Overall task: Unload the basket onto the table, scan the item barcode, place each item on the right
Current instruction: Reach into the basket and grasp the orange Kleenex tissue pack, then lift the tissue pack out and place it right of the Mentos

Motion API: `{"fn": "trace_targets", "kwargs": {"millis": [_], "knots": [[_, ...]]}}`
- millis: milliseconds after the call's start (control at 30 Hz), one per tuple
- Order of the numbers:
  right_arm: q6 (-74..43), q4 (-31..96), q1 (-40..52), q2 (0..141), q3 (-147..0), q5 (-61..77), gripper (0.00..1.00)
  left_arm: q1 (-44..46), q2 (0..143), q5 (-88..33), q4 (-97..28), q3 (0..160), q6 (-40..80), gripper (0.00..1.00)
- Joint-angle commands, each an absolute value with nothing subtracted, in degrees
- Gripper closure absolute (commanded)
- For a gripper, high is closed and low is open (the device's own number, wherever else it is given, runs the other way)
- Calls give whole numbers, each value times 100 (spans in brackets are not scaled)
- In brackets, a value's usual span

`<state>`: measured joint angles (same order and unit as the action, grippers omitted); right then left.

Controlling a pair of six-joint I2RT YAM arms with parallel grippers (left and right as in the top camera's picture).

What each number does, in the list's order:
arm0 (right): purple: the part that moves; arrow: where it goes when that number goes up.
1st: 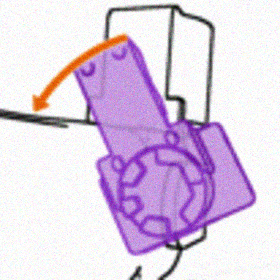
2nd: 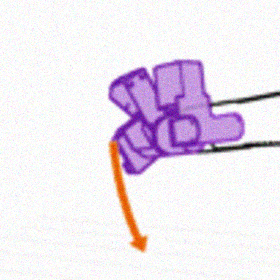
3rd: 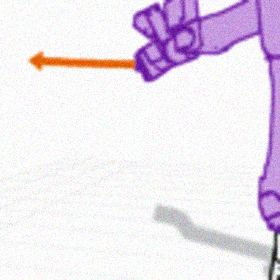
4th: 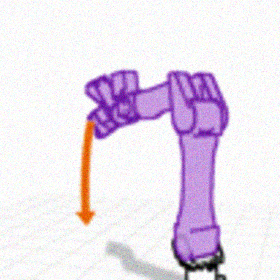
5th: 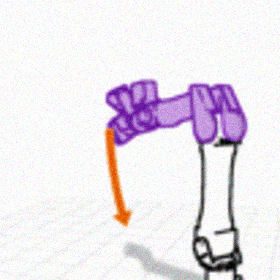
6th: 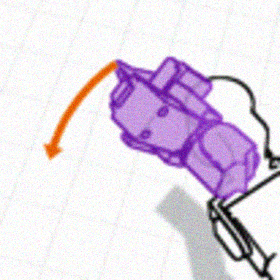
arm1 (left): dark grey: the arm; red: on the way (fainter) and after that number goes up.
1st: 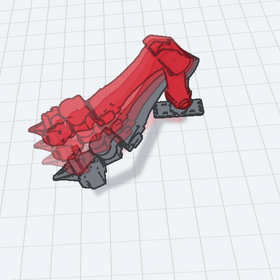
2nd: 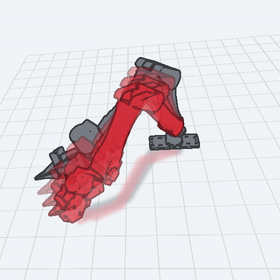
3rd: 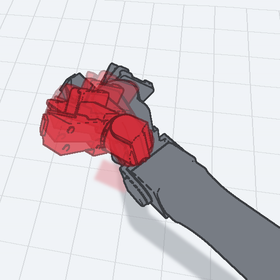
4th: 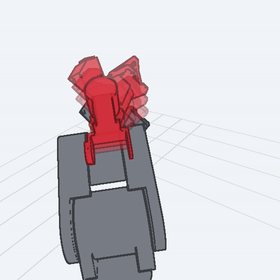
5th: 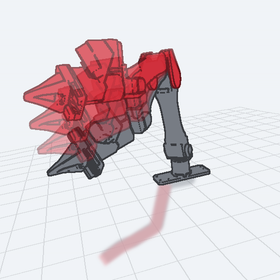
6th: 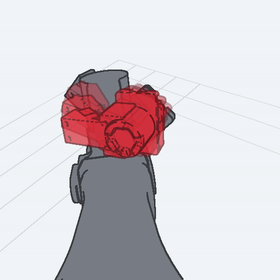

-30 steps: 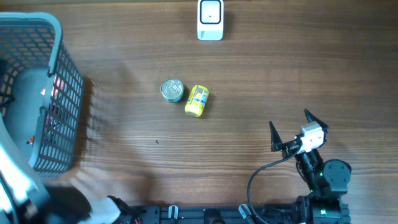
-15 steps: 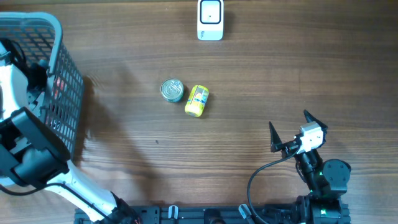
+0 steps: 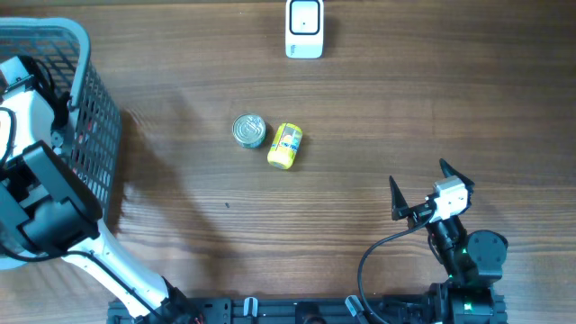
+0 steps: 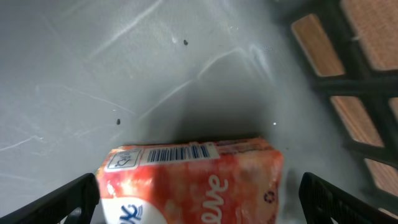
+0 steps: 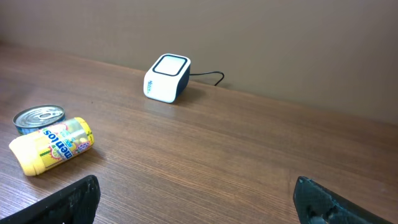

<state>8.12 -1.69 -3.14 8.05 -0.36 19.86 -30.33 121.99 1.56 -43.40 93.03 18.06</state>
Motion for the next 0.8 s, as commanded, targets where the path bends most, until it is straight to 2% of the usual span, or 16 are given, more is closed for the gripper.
{"fn": "trace_targets", "kwargs": {"millis": [0, 67, 233, 267, 533, 767], "knots": [[733, -187, -290, 816, -30, 1940, 0, -3011, 12372, 152, -4324, 9301, 1708, 0], [735, -187, -290, 814, -30, 1940, 0, -3011, 12425, 154, -4333, 9301, 1708, 2], [735, -187, -290, 814, -30, 1940, 0, -3011, 12446, 154, -4429, 9301, 1710, 39], [733, -187, -290, 814, -30, 1940, 0, -3011, 12446, 156, -4462, 9301, 1710, 43], [735, -187, -290, 814, -30, 1940, 0, -3013, 12221, 156, -4770, 9303, 1710, 46], [733, -187, -290, 814, -30, 1940, 0, -3015, 10739, 152, -5395, 9974, 1712, 40]]}}
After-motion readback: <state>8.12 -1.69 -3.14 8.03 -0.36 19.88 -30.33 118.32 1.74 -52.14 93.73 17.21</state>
